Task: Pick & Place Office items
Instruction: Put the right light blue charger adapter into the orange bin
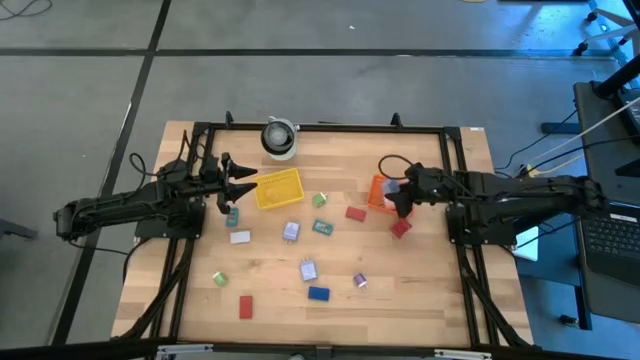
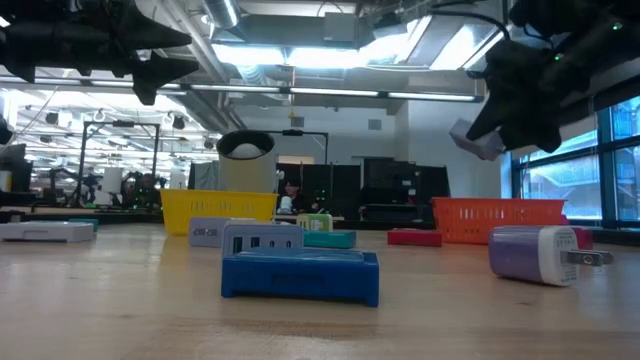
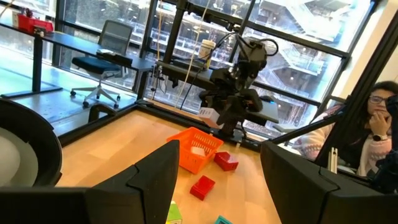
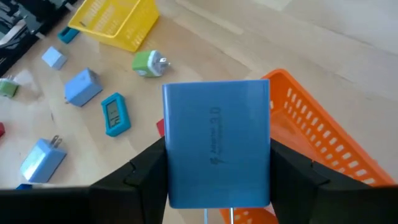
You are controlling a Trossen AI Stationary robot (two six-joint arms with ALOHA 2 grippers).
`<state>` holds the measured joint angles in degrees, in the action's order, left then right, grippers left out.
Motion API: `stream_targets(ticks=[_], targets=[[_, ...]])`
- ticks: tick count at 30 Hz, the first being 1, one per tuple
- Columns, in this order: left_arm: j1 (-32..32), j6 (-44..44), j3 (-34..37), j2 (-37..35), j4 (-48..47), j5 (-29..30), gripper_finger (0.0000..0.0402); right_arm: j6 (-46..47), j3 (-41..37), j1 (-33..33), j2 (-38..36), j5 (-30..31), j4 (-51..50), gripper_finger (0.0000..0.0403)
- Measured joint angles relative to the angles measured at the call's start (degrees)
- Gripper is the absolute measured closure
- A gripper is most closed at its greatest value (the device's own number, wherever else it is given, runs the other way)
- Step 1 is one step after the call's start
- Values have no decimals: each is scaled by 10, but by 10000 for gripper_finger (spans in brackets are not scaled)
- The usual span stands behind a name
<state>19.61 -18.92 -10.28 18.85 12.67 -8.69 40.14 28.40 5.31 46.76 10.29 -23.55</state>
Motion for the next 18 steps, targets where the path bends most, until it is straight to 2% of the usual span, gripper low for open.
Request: stream_targets(ticks=[7,18], targets=[[0,-19,0,12,0,0,180,-6,0,32,19,-27,0,192],[0,9,-49,63,-26,0,180,-21,0,59,109,-44,11,192]])
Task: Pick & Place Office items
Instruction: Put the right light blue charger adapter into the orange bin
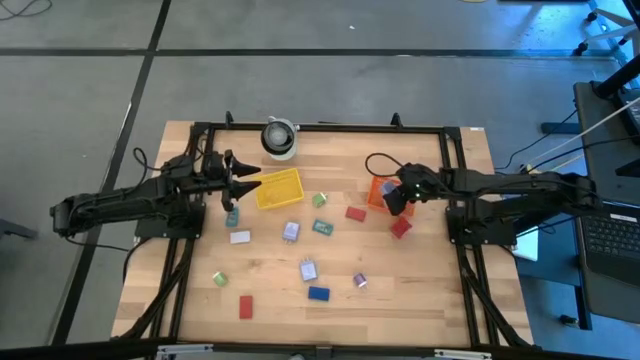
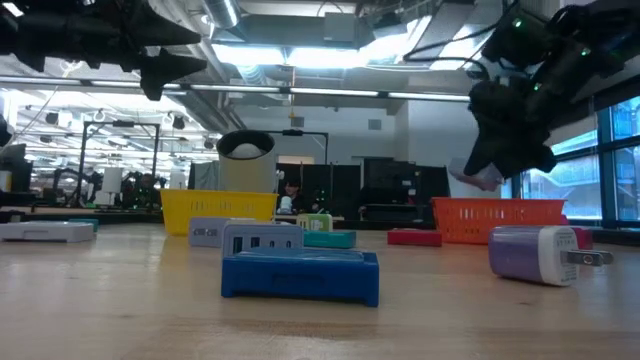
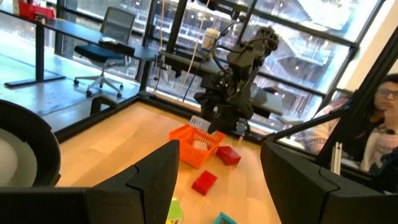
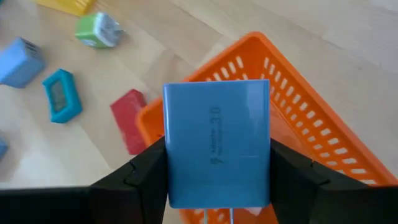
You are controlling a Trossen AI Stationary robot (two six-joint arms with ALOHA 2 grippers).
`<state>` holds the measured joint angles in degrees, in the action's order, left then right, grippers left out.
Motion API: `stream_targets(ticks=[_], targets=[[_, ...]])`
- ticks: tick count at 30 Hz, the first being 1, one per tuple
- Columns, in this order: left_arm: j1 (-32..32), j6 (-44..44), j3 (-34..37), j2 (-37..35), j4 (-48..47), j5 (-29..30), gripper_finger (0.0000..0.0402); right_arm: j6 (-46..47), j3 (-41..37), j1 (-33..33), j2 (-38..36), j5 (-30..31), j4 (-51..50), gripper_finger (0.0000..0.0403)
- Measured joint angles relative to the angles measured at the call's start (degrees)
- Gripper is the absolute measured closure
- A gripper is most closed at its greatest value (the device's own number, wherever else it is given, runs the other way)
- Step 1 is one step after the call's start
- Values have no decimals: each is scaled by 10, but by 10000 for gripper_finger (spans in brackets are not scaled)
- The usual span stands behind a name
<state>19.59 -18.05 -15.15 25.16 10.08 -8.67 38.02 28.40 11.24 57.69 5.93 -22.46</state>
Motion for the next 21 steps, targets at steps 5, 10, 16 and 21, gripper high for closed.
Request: stream_targets(ticks=[5,10,16,21], targets=[[0,8,-10,17,-9,0,180,-14,0,18,33,-10,2,192],[0,13,-10,26,-9,0,180,-25,0,34,62,-23,9,192],[0,13,-10,28,-10,0,180,-32,0,40,98,-25,11,192],[0,13,-10,28,-10,0,180,-38,2,40,124,-27,37,192]])
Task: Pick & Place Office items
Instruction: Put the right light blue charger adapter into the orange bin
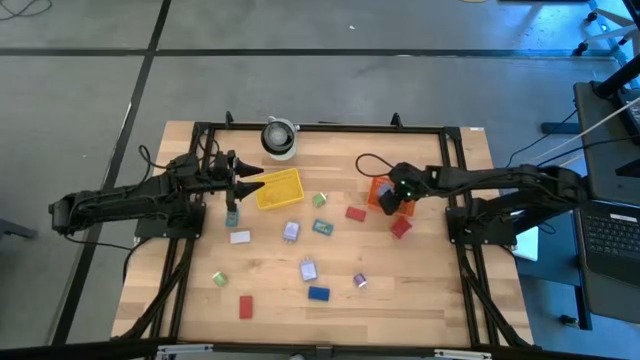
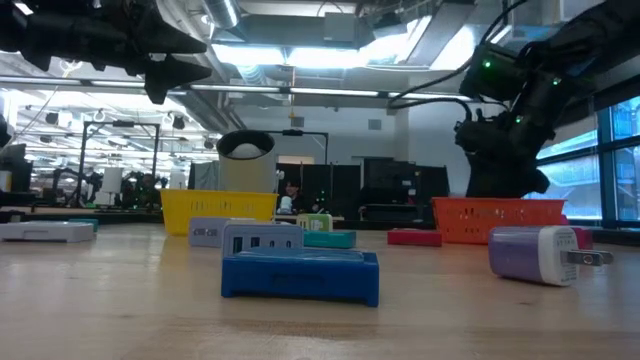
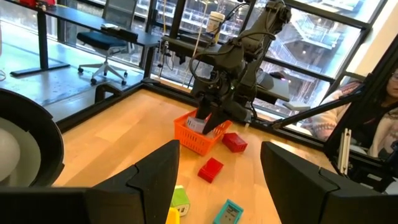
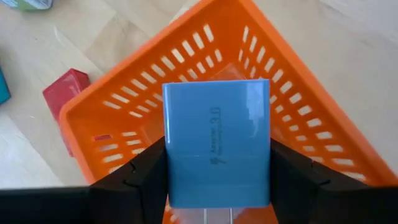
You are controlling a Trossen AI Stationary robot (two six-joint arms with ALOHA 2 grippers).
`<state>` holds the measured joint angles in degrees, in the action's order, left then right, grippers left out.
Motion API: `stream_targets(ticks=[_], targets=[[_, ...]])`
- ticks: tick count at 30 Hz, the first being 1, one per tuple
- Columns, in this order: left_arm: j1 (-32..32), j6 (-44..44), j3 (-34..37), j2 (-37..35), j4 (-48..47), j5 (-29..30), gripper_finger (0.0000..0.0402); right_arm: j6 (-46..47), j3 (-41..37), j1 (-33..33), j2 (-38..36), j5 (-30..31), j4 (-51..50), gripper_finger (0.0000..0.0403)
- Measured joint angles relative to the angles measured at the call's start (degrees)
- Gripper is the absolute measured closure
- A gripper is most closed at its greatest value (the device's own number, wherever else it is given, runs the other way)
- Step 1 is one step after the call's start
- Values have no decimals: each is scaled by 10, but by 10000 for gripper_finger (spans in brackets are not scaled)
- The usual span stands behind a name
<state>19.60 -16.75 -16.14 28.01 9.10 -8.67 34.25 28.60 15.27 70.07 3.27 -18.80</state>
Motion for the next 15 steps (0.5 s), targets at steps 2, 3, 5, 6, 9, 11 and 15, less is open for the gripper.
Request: stream_targets(ticks=[2,3,5,6,9,11,15], targets=[[0,0,0,0,0,0,180,-5,0,0,6,-8,19,188],[0,0,0,0,-1,0,180,-7,0,0,9,-10,25,182],[0,0,0,0,-4,0,180,-8,0,0,12,-12,29,171],[0,0,0,0,-4,0,180,-9,0,0,14,-12,30,168],[0,0,0,0,-4,0,180,-9,0,0,14,-12,32,166],[0,0,0,0,-4,0,180,-11,0,0,14,-18,32,164],[0,0,0,0,-4,0,180,-24,25,0,15,-28,30,158]])
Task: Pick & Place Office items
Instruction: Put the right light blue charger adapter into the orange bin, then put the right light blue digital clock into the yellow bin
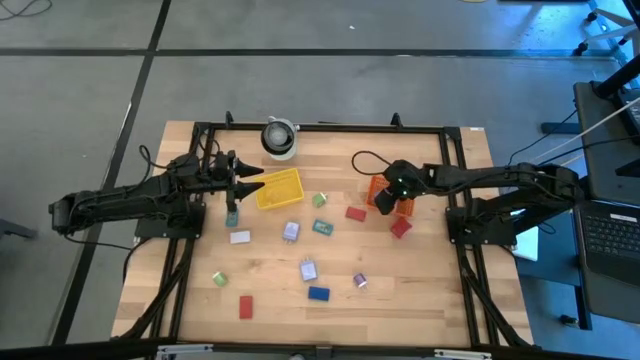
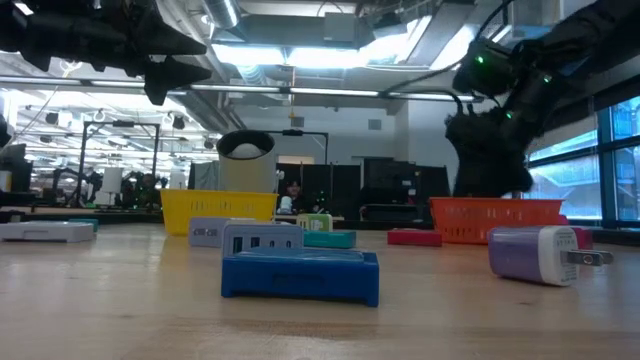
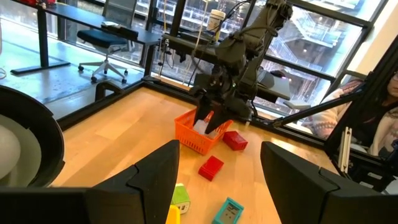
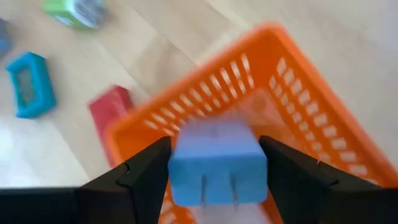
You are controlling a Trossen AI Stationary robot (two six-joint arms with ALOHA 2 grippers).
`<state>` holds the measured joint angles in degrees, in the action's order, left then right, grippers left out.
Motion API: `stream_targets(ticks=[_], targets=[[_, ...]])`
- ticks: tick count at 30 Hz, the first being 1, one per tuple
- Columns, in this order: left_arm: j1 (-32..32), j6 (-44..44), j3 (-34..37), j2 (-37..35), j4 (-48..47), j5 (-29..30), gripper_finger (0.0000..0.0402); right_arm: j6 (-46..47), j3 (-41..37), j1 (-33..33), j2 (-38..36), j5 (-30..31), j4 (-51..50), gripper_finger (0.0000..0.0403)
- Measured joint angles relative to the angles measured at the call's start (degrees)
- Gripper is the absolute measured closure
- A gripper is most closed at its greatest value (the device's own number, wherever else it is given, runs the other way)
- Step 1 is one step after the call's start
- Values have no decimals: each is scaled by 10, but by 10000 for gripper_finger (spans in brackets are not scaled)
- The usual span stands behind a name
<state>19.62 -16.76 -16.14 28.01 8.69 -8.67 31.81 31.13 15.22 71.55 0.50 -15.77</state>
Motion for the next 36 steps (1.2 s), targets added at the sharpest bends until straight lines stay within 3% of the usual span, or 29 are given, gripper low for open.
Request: stream_targets(ticks=[8,15,24,30,36], targets=[[0,-1,0,0,0,0,180,-28,58,4,0,15,-91,149],[0,1,0,0,0,-4,180,-29,60,4,-6,31,-98,149],[0,-15,-4,12,-29,-4,180,-26,60,4,-89,42,-96,148],[-2,10,-57,67,-70,-32,167,-24,60,-9,-159,45,-73,148],[-41,88,-118,161,-89,-28,159,-31,60,-35,-210,5,4,148]])
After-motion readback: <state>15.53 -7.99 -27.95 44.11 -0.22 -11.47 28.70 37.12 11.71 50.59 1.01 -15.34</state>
